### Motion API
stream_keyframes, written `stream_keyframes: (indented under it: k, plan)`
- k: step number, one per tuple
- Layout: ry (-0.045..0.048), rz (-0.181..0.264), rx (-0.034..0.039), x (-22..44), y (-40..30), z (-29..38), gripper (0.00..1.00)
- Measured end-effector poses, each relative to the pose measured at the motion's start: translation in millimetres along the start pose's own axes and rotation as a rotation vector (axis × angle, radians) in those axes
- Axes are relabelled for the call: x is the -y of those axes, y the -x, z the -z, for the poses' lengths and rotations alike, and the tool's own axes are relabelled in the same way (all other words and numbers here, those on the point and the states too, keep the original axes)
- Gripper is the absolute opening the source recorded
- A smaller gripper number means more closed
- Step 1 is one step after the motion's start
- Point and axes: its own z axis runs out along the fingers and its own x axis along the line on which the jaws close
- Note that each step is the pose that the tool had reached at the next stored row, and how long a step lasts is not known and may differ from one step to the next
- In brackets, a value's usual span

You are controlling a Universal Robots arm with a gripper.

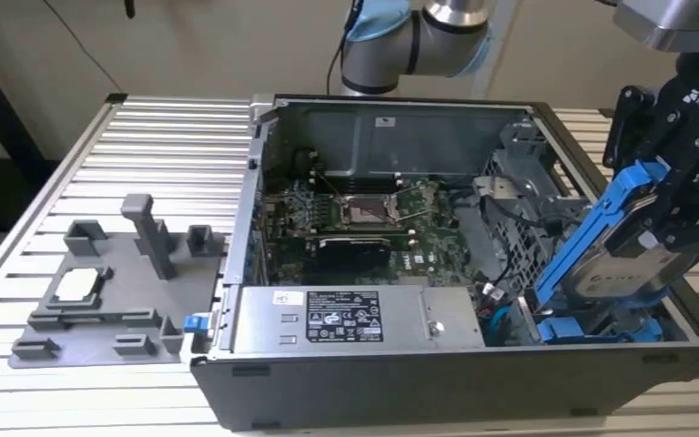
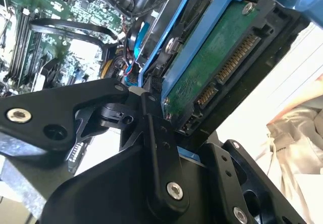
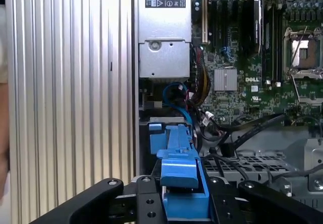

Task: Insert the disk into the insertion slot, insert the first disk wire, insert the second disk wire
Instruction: 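Insert the disk into the insertion slot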

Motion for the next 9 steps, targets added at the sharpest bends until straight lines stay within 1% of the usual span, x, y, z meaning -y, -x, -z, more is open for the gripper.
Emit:
stream_keyframes:
  k: [9]
  plan:
    - [0.0, 0.0, -0.0001, 0.5, 0.6, -10.8, 0.33]
